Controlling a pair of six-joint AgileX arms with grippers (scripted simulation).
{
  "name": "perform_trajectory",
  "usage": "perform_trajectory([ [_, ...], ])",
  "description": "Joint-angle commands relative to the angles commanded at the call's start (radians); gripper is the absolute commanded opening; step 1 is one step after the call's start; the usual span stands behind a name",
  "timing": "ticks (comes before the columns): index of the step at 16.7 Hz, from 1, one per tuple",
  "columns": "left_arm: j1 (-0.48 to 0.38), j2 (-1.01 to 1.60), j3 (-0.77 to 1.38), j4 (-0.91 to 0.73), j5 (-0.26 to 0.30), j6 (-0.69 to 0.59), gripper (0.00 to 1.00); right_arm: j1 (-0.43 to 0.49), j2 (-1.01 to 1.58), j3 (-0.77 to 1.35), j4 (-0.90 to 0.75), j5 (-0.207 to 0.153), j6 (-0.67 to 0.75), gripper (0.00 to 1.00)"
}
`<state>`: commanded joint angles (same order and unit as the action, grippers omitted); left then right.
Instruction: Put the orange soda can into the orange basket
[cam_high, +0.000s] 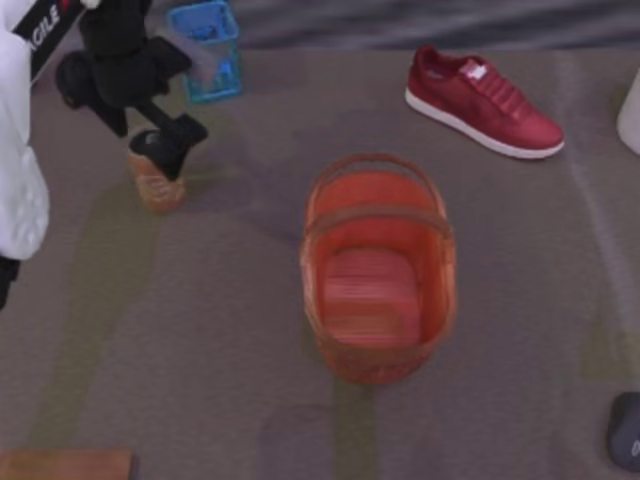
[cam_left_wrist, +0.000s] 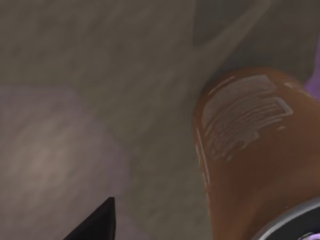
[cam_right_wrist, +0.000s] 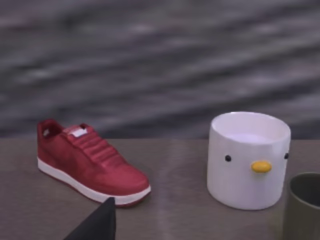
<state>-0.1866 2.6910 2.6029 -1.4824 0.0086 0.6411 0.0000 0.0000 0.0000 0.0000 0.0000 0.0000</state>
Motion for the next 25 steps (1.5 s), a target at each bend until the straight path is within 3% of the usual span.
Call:
perform_trajectory([
  [4, 0.002, -0.037, -0.17, 0.129, -0.001, 0.002, 1.0, 0.0, 0.0, 0.0, 0.0, 0.0, 0.0, 1.0],
  [9, 0.003, -0.043, -0.195, 0.152, -0.001, 0.002, 1.0, 0.0, 0.0, 0.0, 0.0, 0.0, 0.0, 1.0],
  [22, 0.003, -0.043, -0.195, 0.152, -0.001, 0.002, 0.02, 0.0, 0.0, 0.0, 0.0, 0.0, 0.0, 1.0],
  [25, 0.003, -0.043, -0.195, 0.152, -0.001, 0.002, 0.0, 0.0, 0.0, 0.0, 0.0, 0.0, 0.0, 1.0],
])
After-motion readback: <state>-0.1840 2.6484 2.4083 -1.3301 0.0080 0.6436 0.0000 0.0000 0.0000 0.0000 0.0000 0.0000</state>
